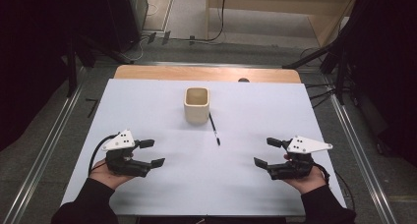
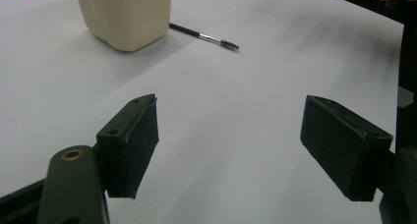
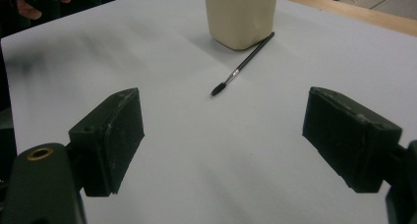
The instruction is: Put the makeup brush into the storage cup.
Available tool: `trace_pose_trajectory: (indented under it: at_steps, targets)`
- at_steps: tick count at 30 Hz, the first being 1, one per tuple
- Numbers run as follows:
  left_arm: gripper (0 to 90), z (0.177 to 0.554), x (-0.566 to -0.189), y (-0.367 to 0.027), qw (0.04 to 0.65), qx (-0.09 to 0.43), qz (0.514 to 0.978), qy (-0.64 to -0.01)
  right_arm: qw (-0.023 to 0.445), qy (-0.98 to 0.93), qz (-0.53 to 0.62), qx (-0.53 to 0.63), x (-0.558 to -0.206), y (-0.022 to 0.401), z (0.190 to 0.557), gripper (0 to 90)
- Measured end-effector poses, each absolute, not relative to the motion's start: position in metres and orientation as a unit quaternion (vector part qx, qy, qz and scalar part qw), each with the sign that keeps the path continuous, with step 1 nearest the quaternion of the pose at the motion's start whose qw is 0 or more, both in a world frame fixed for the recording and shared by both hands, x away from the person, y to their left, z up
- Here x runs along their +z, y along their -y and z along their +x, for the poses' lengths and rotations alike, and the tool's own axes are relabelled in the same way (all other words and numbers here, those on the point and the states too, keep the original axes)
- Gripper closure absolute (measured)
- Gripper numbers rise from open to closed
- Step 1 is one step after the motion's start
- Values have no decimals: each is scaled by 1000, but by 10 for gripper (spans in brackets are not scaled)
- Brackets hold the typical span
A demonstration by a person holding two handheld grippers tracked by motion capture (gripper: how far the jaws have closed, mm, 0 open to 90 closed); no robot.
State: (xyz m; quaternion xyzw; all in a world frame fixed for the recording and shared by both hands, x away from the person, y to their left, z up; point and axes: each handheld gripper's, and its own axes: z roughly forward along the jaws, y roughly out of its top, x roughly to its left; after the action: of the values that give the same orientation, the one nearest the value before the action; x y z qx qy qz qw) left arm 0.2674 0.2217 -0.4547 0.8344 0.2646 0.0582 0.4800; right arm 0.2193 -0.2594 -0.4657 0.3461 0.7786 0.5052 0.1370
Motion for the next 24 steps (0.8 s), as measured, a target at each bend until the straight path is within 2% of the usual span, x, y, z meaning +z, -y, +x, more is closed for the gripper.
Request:
trace_pose_trajectory:
  at_steps: [7,24]
  targets:
    - [214,269,-456,-223,485,73,829,-268,142,-776,347,507,-465,254,224,168]
    - [186,270,-456,-223,499,68,822,-265,153,-763,361,514,-465,240,242,172]
